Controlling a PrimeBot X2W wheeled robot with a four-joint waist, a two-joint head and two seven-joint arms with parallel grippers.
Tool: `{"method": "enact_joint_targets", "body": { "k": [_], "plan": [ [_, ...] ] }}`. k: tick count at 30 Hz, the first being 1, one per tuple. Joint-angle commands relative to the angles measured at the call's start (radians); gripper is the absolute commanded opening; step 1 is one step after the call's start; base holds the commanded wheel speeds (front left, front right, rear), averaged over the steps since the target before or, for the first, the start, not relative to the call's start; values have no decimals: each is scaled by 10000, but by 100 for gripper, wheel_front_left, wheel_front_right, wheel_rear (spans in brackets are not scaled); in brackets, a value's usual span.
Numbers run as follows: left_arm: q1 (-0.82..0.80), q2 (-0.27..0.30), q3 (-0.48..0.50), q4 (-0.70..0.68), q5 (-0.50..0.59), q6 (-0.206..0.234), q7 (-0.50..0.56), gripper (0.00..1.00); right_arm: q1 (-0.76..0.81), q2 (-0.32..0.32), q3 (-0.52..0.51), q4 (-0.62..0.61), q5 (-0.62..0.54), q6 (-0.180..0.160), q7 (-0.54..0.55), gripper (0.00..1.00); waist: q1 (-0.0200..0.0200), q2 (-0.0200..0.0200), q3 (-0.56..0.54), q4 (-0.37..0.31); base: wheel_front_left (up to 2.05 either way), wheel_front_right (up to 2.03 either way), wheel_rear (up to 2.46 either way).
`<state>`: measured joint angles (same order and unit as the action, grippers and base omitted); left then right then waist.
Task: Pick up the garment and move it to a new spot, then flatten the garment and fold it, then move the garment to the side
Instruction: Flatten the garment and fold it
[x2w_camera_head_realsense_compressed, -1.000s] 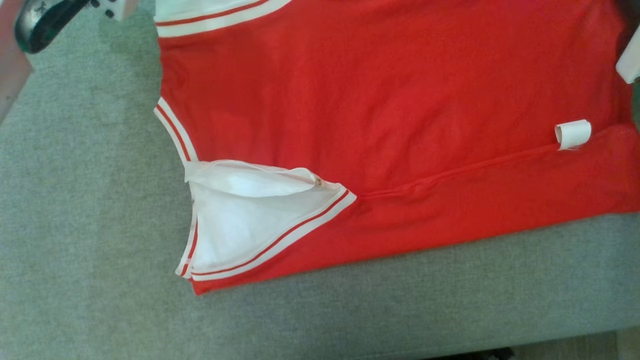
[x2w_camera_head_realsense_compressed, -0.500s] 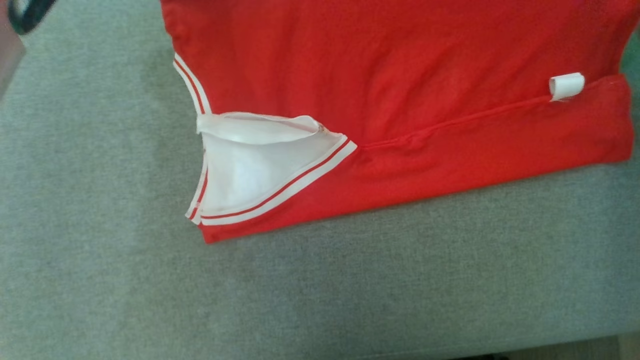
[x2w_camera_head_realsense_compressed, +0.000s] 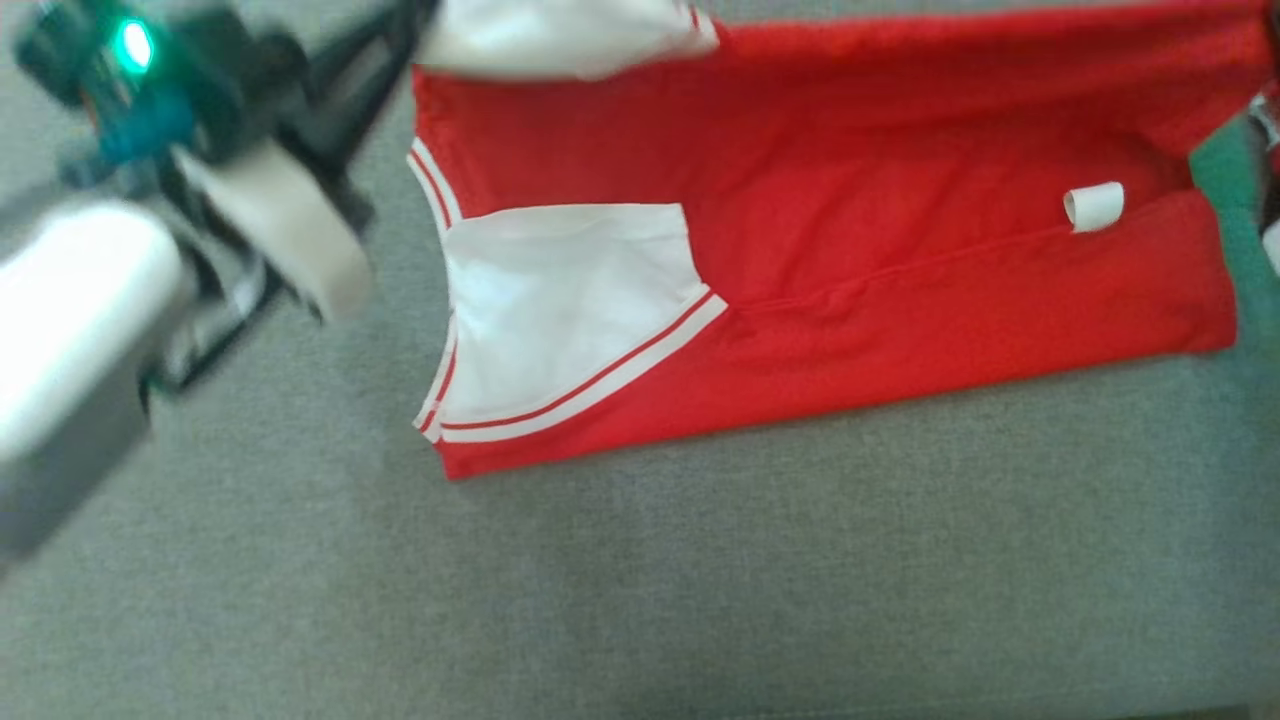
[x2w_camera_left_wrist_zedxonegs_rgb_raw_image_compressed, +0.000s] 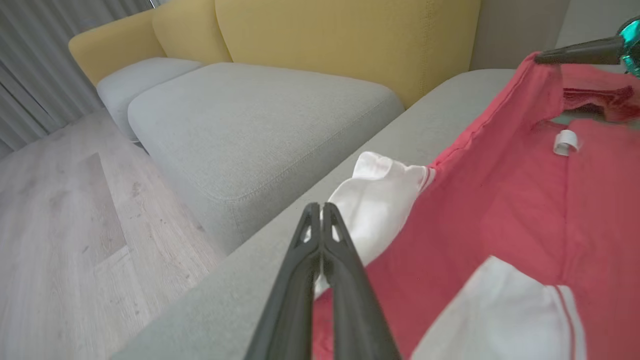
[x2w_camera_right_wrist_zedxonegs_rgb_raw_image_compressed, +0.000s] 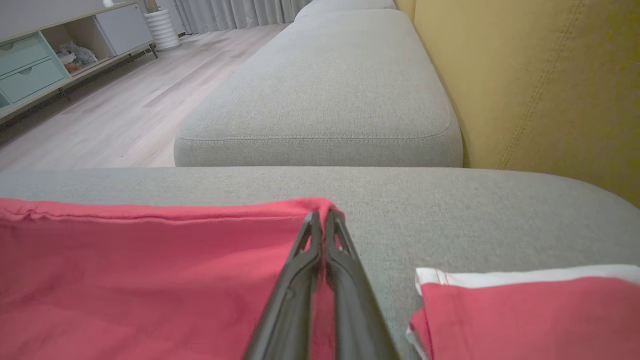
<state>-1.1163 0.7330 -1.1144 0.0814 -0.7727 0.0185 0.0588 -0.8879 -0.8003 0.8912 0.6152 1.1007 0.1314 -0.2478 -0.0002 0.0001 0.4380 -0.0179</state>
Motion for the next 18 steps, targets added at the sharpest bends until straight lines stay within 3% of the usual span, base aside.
{"method": "enact_joint_targets", "body": {
  "k": [1, 9, 18],
  "plan": [
    [-108, 541, 425, -381, -40, 175, -46, 0, 462, -451, -119, -121, 96, -7, -111, 0, 2, -1, -80, 86, 0, 0, 0],
    [1684, 1468, 193, -2669, -160, 1589, -280, 0, 1889, -398, -1005, -210, -102, -7, -136, 0, 2, -1, -359, 332, 0, 0, 0],
    [3254, 1183, -202, -3284, -374, 2527, -1005, 0, 3770, -328, -2684, -710, -842, -7, -138, 0, 2, -1, -353, 565, 0, 0, 0]
  ]
}}
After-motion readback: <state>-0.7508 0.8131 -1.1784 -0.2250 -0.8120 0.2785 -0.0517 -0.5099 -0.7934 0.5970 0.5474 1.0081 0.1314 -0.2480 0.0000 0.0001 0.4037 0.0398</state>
